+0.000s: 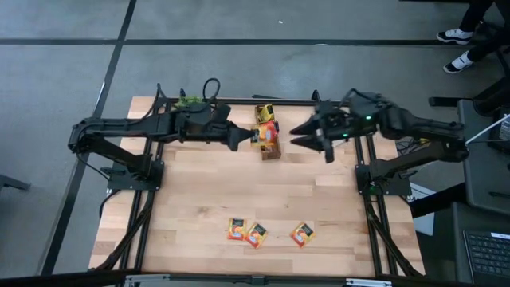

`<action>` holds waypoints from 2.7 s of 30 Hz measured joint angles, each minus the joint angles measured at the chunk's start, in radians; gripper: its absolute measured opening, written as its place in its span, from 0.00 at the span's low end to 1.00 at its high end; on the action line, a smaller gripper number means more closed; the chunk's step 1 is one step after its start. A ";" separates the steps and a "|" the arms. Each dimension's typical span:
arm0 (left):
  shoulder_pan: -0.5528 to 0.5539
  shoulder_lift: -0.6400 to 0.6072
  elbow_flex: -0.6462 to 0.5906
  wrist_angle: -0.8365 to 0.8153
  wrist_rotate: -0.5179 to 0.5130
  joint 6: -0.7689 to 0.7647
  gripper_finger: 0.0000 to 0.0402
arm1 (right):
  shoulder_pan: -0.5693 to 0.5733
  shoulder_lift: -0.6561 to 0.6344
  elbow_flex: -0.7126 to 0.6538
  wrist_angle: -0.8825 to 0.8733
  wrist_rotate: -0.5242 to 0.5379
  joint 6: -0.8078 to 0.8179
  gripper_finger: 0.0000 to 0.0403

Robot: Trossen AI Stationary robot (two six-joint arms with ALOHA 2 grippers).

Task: Pick & Place Tea
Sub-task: Put the orange tea bag into the left section of the wooden organizer

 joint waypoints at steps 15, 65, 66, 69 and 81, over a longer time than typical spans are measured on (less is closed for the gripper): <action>0.126 0.241 0.000 -0.008 0.024 -0.236 0.01 | 0.000 -0.118 0.000 -0.183 0.157 -0.004 0.44; 0.236 0.554 0.000 -0.019 0.171 -0.407 0.01 | 0.000 -0.102 0.000 -0.258 0.217 -0.111 0.44; 0.236 0.554 0.000 -0.023 0.170 -0.409 0.01 | 0.000 -0.102 0.000 -0.258 0.217 -0.110 0.44; 0.236 0.554 0.000 -0.004 0.170 -0.409 0.01 | 0.000 -0.102 0.000 -0.259 0.217 -0.109 0.44; 0.236 0.555 0.000 -0.008 0.183 -0.427 0.14 | 0.000 -0.102 0.000 -0.259 0.217 -0.108 0.44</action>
